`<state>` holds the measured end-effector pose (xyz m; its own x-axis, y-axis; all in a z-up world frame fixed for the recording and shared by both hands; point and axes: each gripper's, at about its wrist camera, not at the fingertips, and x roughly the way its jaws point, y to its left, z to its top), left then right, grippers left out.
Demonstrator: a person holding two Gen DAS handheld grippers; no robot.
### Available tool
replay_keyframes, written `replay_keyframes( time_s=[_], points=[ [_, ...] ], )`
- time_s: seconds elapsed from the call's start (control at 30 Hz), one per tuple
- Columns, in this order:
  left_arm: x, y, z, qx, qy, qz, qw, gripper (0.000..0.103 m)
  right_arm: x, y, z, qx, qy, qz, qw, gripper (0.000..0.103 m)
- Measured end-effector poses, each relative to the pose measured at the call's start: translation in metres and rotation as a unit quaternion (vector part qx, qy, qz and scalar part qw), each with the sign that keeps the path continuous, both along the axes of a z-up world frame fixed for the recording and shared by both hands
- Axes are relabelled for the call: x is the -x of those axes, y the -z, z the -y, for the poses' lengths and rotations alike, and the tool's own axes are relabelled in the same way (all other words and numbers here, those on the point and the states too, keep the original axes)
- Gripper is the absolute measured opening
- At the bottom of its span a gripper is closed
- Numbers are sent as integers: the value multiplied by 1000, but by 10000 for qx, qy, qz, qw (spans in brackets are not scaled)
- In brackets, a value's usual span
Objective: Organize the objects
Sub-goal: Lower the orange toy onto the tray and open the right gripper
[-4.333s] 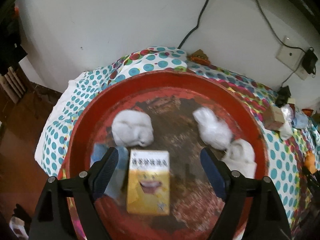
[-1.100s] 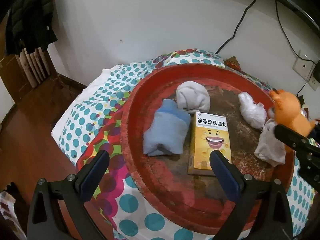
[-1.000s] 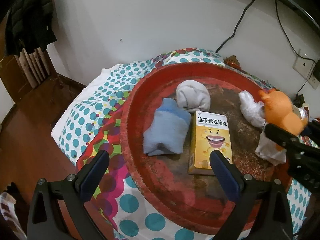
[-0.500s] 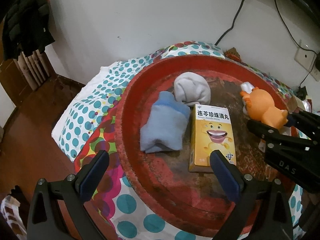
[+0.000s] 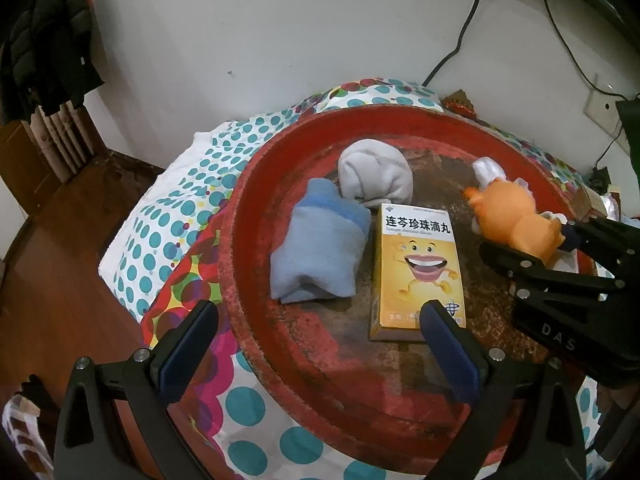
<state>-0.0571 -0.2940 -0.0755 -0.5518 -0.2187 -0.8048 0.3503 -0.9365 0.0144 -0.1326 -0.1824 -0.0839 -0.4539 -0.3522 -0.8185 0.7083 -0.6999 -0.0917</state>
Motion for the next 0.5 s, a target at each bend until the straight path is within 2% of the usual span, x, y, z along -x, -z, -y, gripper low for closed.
replay_keyframes(
  time_s=[0.2, 0.5],
  points=[
    [-1, -1, 0, -13, 24, -36, 10000, 101, -5, -7, -1, -2, -1, -73, 10000, 51],
    [0, -1, -2, 27, 43, -42, 10000, 100, -18, -31, -24, 349, -47, -85, 9993, 53]
  ],
)
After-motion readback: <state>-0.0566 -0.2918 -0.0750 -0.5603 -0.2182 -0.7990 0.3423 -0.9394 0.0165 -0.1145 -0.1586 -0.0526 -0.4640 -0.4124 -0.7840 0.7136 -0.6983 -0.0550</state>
